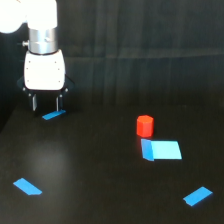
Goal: Pick up the red object from the table
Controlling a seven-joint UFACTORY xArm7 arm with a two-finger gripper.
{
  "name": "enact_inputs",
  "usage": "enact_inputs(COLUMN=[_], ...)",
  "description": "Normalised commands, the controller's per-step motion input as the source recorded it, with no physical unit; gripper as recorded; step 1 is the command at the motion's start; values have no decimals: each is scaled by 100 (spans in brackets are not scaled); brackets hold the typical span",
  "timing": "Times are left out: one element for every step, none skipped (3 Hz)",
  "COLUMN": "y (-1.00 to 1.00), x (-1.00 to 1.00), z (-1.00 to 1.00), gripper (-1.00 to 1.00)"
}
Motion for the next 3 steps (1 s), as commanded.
enact_inputs(y=[5,27,-25], x=[-17,-27,6], z=[4,-50,29], gripper=[99,94,100])
